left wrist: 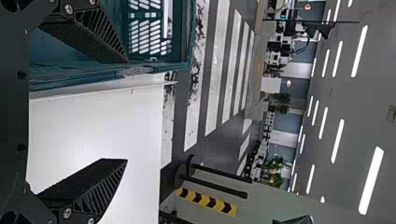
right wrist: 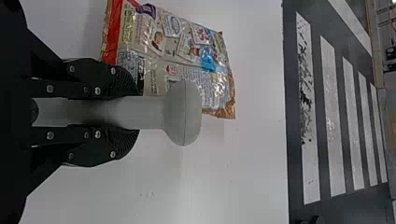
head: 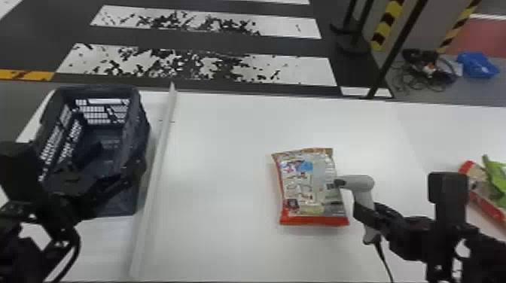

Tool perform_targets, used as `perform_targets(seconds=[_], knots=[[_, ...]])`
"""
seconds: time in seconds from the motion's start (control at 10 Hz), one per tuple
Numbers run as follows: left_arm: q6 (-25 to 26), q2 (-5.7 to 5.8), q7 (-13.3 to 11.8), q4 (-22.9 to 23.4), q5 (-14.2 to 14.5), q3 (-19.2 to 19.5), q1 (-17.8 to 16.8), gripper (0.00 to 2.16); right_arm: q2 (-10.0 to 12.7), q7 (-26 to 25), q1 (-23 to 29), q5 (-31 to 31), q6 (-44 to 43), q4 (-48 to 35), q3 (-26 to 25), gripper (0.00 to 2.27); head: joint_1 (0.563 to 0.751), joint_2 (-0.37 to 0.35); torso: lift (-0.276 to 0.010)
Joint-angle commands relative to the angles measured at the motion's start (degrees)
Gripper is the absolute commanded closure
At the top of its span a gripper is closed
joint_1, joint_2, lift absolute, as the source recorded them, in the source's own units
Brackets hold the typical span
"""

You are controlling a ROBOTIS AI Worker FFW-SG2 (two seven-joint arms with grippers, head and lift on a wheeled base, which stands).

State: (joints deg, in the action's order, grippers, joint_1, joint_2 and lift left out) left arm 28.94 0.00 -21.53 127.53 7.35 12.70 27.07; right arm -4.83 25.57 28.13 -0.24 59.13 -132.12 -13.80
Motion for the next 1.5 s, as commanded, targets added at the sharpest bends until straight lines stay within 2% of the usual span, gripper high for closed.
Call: perform_targets(seconds=[0.0,0.3,0.8,1.0,1.2,1.4], knots=[[0.02,-0.15,0.0,0.0,0.04,0.04,0.0,0.12,0.0,0.01,0.08,0.59,1.13,-0.77,1.68,2.25,0.695,-0.049,-0.095],[0.02,-0.15,0.0,-0.18,0.04,0.13,-0.09,0.13,0.0,0.01,0.08,1.29,2.18,-0.94,3.08,2.25,0.695,-0.012,-0.095],[0.02,-0.15,-0.09,-0.53,0.04,0.13,-0.44,0.13,0.0,0.01,-0.36,1.47,2.01,-0.94,3.17,2.25,0.695,-0.006,-0.095],[0.02,-0.15,-0.09,-0.44,0.04,0.13,-0.44,0.13,0.0,-0.08,-1.76,1.56,2.01,-0.07,0.97,2.25,0.695,-0.008,-0.095],[0.2,-0.15,-0.09,-0.44,0.04,0.04,-0.35,0.13,-0.44,0.01,-4.84,1.47,1.65,2.92,-2.72,2.25,0.695,-0.045,-0.095],[0.2,-0.15,-0.18,-0.35,0.04,0.04,-0.35,0.13,-2.46,-0.08,-8.18,1.47,0.42,8.9,-4.92,2.25,0.695,-0.089,-0.095]])
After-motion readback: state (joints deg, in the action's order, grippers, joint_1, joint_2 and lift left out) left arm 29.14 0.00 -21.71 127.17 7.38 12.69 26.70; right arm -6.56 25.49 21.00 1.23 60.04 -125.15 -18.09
